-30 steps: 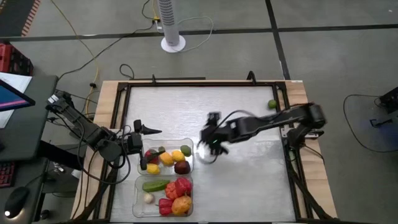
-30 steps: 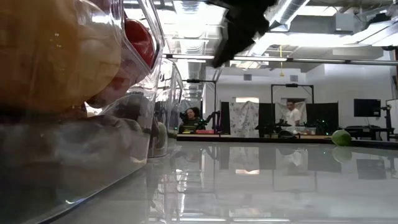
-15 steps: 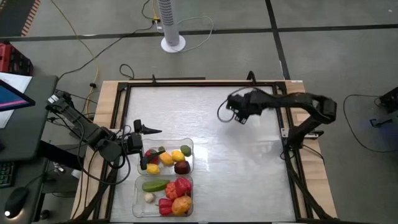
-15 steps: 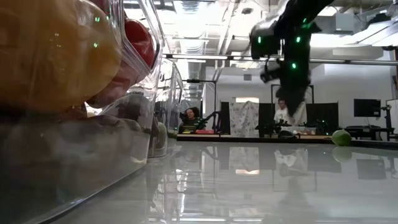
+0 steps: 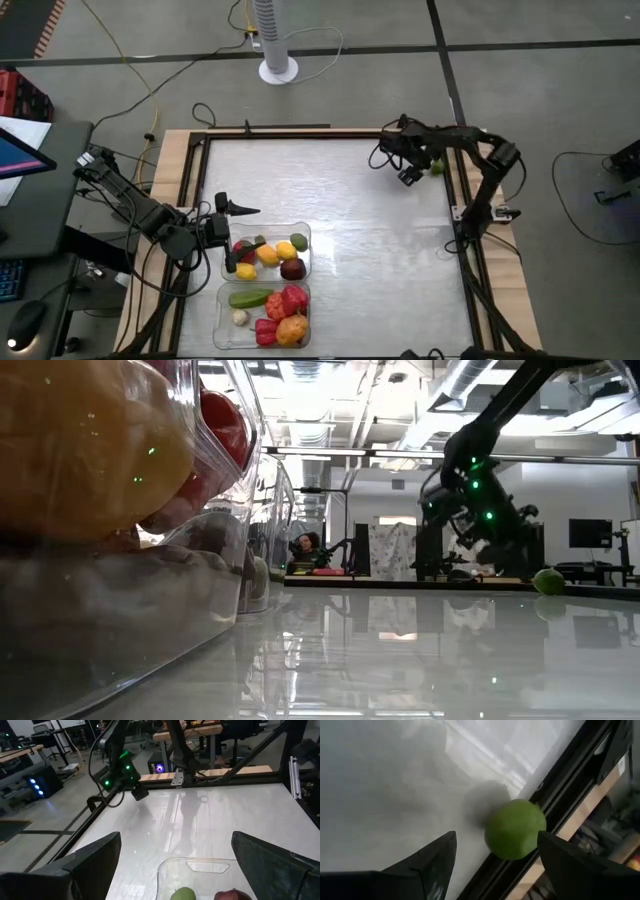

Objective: Sort produce into baskets
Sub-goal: Put the green lemon into the top transparent bin

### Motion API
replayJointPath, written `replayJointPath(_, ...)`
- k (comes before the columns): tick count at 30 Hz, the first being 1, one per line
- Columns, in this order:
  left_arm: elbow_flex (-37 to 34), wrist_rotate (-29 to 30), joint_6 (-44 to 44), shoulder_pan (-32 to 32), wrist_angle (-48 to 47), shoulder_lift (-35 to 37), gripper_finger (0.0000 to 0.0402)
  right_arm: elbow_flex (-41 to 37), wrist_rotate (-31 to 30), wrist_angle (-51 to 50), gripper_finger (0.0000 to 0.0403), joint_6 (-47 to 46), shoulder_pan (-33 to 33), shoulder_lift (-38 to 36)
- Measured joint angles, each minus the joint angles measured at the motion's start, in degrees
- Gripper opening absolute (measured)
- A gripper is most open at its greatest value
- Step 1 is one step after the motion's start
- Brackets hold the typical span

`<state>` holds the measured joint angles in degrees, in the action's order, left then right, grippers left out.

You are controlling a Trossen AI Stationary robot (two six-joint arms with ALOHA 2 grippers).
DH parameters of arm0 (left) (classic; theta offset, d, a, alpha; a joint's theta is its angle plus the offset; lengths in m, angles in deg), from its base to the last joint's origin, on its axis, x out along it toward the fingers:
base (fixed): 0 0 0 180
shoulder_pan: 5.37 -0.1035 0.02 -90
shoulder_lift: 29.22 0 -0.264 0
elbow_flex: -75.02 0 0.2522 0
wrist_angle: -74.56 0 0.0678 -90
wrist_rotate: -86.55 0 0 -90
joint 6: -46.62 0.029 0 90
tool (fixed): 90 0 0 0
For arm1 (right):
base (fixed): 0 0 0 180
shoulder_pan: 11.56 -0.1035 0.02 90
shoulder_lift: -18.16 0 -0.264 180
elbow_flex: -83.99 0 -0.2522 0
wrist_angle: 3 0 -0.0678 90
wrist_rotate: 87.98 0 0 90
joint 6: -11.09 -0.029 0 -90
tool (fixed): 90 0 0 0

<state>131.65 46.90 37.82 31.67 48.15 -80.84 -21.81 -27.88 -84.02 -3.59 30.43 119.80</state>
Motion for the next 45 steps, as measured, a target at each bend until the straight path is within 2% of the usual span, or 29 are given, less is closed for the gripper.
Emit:
replayJointPath(14, 0.00, 0.00, -0.02, 0.00, -0.50, 0.00, 0.0368, 0.02, -1.34, -2.34, 0.0297, -0.04, 4.72, 4.58)
replayJointPath(23, 0.00, 0.00, 0.00, 0.00, -0.48, 0.00, 0.0368, 0.02, -1.73, -1.89, 0.0244, 1.08, 5.73, 5.98)
replayJointPath(29, 0.00, 0.01, 0.12, 0.00, -0.48, 0.00, 0.0368, 0.58, -3.37, -5.56, 0.0200, 1.59, 2.98, 5.98)
replayJointPath(35, 0.00, 3.19, 1.34, 0.00, -0.41, 0.23, 0.0368, 3.91, -1.24, -10.18, 0.0210, -1.19, -6.90, 3.19)
replayJointPath(40, 0.00, 3.53, 2.20, 0.04, -0.35, 2.17, 0.0368, 6.91, 11.51, -2.80, 0.0216, -0.59, -21.59, -3.79)
replayJointPath(45, 0.00, 3.55, 2.99, 0.02, -0.37, 3.41, 0.0368, 9.94, 24.11, 13.42, 0.0215, 1.23, -37.50, -10.53)
